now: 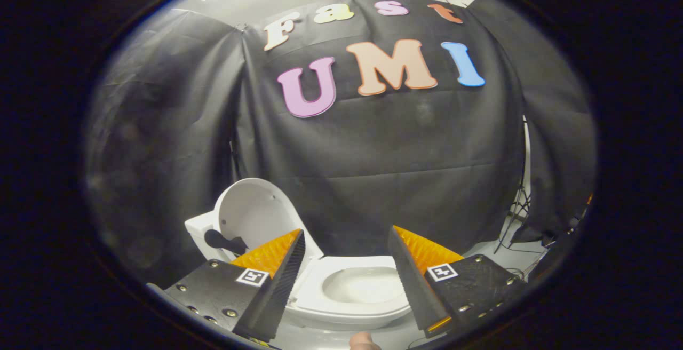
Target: Open the toilet lid.
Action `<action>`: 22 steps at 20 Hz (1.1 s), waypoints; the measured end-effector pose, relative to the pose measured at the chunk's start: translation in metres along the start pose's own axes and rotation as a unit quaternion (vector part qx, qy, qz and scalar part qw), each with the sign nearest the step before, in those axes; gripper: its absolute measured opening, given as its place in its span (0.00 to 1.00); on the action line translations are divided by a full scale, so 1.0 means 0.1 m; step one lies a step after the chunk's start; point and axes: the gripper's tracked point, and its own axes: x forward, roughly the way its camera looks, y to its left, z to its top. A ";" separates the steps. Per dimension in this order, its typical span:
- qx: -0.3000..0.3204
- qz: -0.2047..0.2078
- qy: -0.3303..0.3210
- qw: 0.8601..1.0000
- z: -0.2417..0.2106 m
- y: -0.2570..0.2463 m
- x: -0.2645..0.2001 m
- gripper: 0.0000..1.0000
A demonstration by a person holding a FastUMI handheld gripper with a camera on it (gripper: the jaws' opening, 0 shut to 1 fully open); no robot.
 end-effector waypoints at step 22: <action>-0.048 -0.058 0.020 0.997 -0.55 -0.47 -0.05 0.92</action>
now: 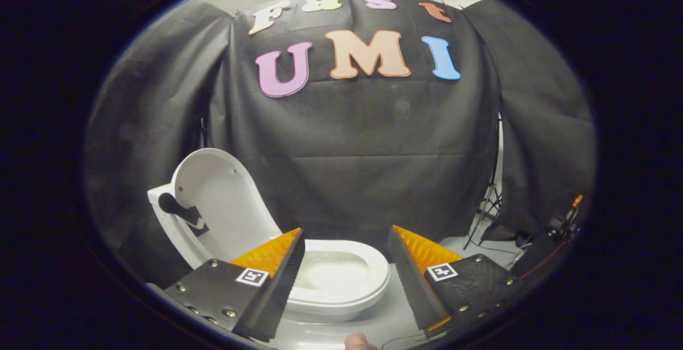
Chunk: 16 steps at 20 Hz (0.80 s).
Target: Open the toilet lid.
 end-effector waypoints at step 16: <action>0.020 0.004 -0.031 0.999 0.21 -0.14 -0.09 0.93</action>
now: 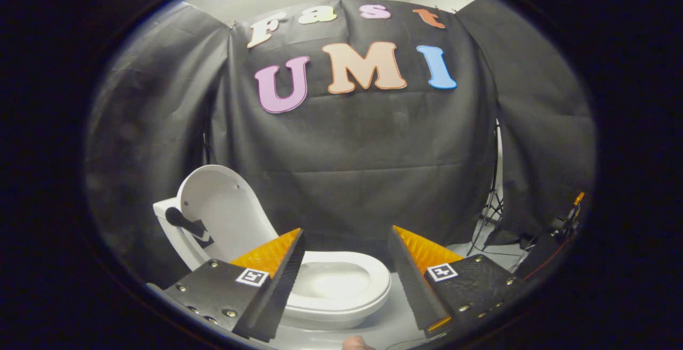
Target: Open the toilet lid.
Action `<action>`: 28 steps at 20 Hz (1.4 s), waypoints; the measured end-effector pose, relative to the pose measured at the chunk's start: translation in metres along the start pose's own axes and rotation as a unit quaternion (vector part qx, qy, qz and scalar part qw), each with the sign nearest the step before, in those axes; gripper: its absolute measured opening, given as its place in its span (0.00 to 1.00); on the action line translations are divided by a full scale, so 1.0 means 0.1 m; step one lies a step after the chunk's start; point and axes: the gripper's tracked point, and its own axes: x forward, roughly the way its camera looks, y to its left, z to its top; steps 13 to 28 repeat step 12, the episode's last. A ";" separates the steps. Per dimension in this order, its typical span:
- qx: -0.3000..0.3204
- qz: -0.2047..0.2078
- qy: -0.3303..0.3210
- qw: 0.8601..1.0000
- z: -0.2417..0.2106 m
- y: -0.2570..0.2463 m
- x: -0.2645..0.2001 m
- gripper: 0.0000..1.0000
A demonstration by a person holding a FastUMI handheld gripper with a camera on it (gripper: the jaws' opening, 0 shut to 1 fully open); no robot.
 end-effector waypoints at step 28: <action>-0.001 0.003 0.002 1.000 0.04 0.05 0.02 0.92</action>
